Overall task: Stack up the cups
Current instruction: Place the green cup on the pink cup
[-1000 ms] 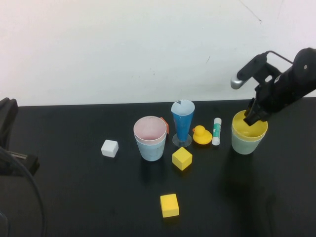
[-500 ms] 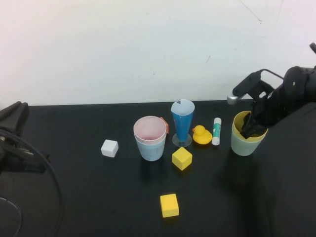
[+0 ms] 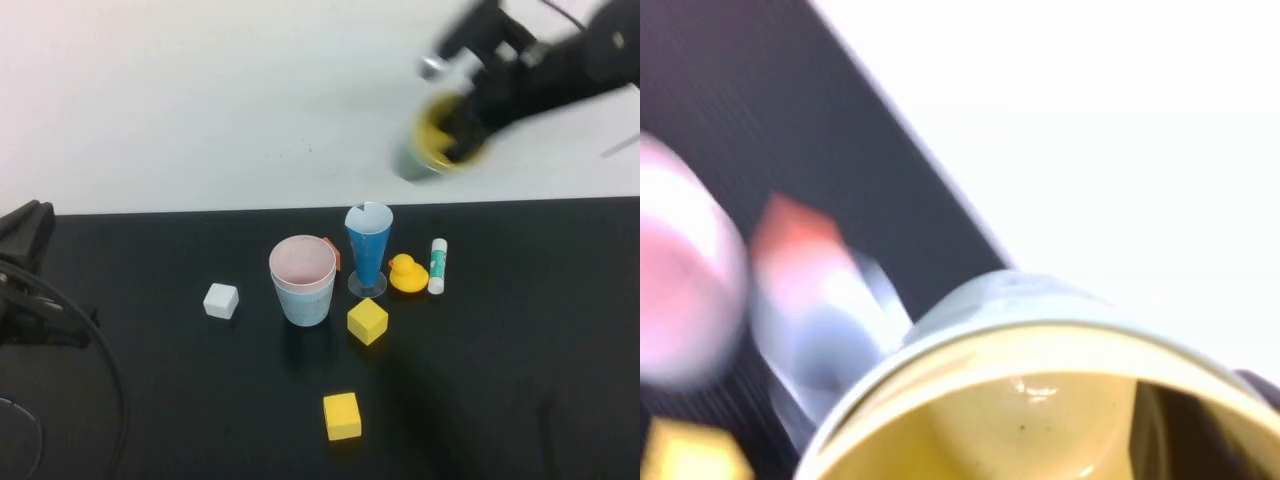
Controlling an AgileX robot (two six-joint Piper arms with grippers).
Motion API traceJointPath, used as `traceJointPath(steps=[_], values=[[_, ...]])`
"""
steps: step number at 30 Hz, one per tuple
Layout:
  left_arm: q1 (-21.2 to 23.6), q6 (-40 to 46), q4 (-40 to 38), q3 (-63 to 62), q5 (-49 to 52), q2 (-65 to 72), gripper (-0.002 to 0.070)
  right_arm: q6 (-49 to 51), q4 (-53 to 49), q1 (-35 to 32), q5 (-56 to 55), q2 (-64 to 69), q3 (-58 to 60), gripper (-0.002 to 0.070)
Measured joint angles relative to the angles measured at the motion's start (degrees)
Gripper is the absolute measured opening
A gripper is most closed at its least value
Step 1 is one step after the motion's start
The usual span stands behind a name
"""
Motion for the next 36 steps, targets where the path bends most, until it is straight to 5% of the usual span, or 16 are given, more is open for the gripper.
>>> traceJointPath(steps=[9, 30, 36], values=[[0.00, -2.22, 0.00, 0.00, 0.00, 0.00, -0.0001, -3.19, 4.34, 11.49, 2.81, 8.49, -7.57, 0.0078], [0.00, -2.58, 0.00, 0.00, 0.00, 0.00, -0.0001, -1.91, 1.10, 12.05, 5.97, 16.60, -10.41, 0.0073], [0.00, -2.69, 0.00, 0.00, 0.00, 0.00, -0.0001, -1.91, 1.10, 12.05, 8.95, 16.84, -15.65, 0.0173]])
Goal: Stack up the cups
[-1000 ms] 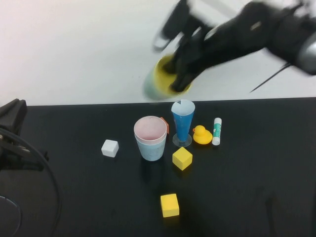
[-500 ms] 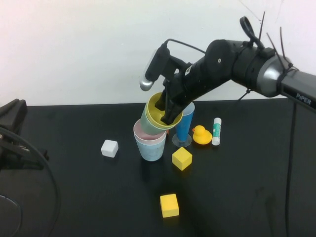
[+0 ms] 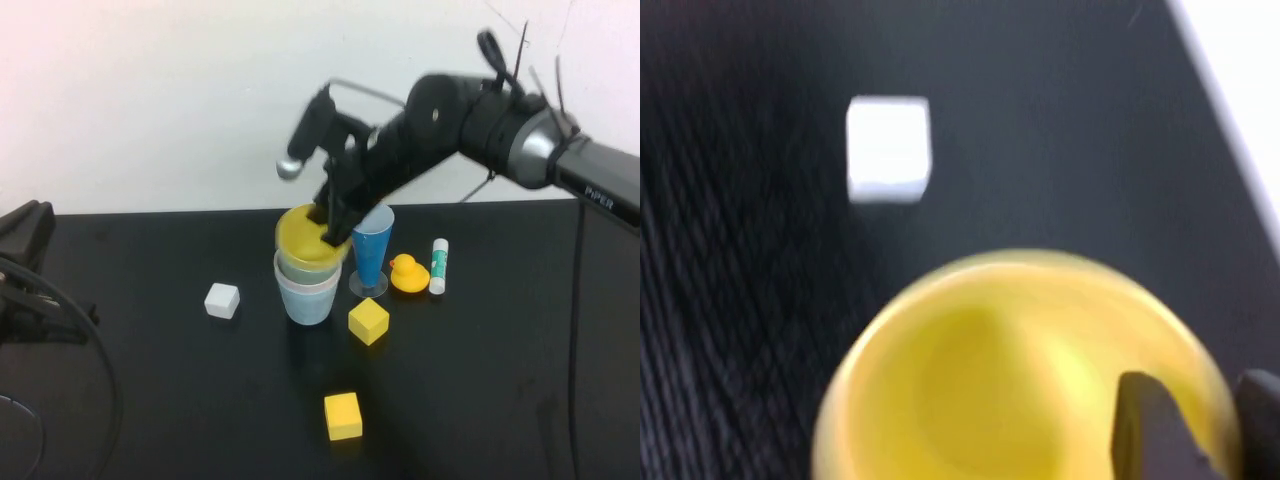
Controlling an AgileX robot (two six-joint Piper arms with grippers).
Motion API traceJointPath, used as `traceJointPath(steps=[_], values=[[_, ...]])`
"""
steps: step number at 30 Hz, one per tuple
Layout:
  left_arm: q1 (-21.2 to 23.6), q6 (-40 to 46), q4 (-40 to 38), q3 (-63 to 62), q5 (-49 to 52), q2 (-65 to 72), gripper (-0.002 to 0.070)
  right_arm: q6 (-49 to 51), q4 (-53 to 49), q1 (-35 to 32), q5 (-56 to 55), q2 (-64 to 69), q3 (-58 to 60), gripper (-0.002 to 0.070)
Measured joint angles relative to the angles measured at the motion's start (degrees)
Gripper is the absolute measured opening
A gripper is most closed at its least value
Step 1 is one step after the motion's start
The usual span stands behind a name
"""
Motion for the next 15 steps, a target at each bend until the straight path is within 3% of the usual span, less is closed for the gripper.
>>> traceJointPath(steps=[8, 15], values=[[0.00, 0.00, 0.00, 0.00, 0.00, 0.00, -0.0001, 1.03, -1.13, 0.00, 6.55, -1.59, -8.47, 0.0203], [0.00, 0.00, 0.00, 0.00, 0.00, 0.00, -0.0001, -0.60, -15.52, 0.00, 14.99, -15.35, -7.33, 0.0199]])
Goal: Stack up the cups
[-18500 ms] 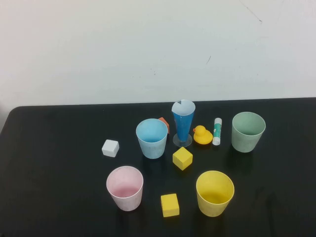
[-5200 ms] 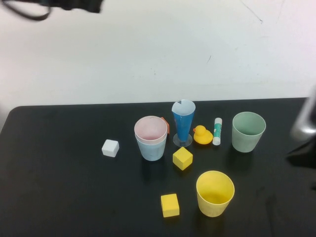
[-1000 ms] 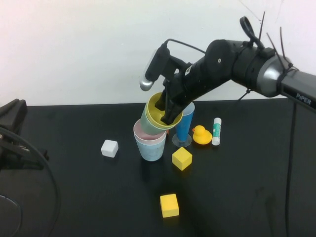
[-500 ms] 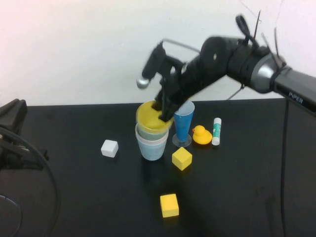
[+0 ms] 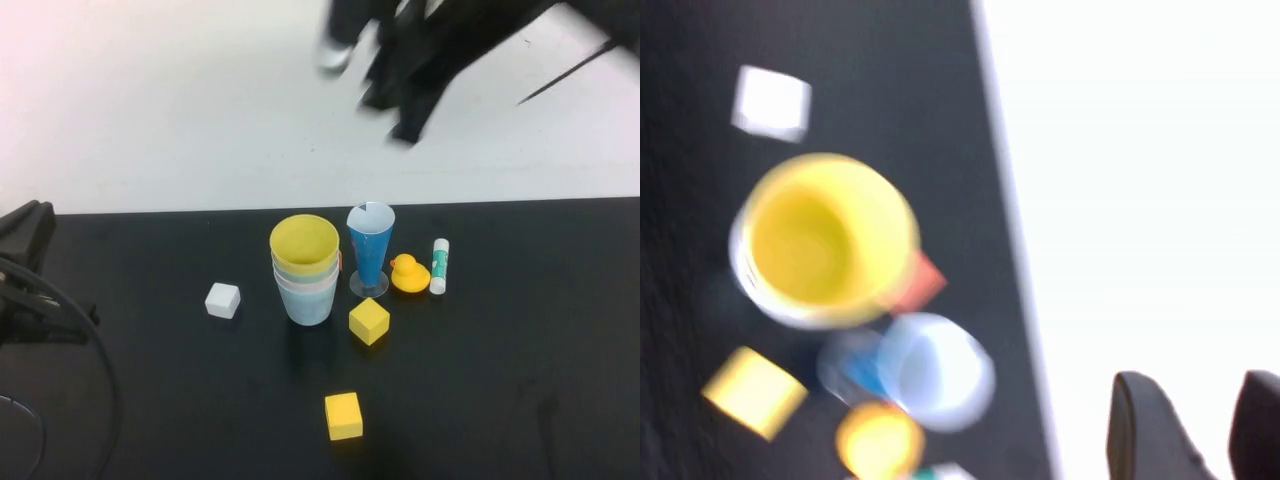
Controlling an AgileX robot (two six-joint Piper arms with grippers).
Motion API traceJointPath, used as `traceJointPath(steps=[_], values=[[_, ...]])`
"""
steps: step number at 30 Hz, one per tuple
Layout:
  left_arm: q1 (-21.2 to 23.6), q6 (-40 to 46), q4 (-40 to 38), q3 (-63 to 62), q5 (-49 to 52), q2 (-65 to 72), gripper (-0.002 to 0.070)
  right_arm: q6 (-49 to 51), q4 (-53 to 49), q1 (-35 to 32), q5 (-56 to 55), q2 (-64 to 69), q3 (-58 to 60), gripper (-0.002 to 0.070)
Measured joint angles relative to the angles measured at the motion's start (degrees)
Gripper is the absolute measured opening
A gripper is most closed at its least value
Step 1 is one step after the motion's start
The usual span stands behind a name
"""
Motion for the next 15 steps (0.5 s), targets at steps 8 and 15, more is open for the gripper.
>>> traceJointPath(steps=[8, 15], values=[[0.00, -0.10, 0.59, 0.00, 2.83, -7.39, -0.0001, 6.40, -14.13, -0.11, 0.00, -24.65, 13.41, 0.0132], [0.00, -0.10, 1.03, 0.00, 12.40, -16.46, -0.0001, 17.56, -23.52, -0.32, -3.70, -45.91, 32.23, 0.0120]])
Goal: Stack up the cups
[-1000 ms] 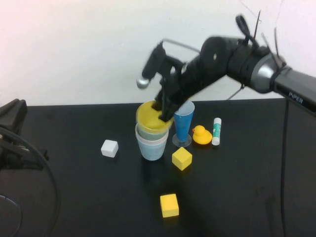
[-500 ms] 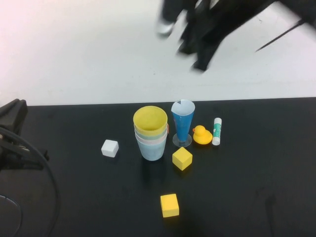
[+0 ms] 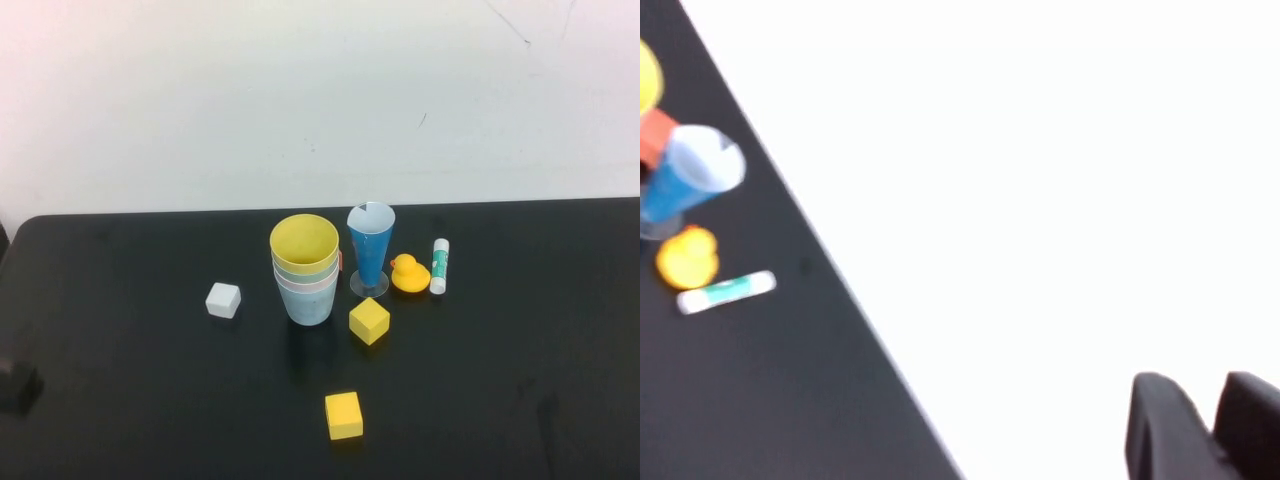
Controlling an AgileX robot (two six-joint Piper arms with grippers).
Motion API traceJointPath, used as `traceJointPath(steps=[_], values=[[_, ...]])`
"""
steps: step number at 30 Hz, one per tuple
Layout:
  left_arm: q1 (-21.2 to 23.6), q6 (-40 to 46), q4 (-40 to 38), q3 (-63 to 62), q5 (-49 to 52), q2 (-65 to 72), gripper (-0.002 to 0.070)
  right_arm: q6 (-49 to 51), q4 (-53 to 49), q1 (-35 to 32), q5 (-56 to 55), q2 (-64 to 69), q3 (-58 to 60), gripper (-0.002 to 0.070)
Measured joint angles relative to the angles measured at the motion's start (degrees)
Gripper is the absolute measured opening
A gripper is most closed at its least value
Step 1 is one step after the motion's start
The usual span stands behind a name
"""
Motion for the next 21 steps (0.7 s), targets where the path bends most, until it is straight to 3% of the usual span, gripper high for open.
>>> traceJointPath(steps=[5, 8, 13, 21], values=[[0.00, 0.00, 0.03, 0.42, 10.41, -4.87, -0.0001, 8.55, 0.00, -0.04, -6.82, -18.53, 21.63, 0.0060], [0.00, 0.10, 0.03, 2.72, 11.86, -8.88, -0.0001, 13.75, 0.00, -0.04, -14.56, -29.30, 36.77, 0.0016], [0.00, 0.43, 0.27, 8.92, 11.12, -14.86, -0.0001, 20.57, 0.00, -0.04, -25.53, -43.37, 59.78, 0.0001], [0.00, 4.34, 0.50, 13.80, 6.83, -16.74, -0.0001, 30.07, 0.74, -0.04, -26.67, -50.99, 73.48, -0.0001]])
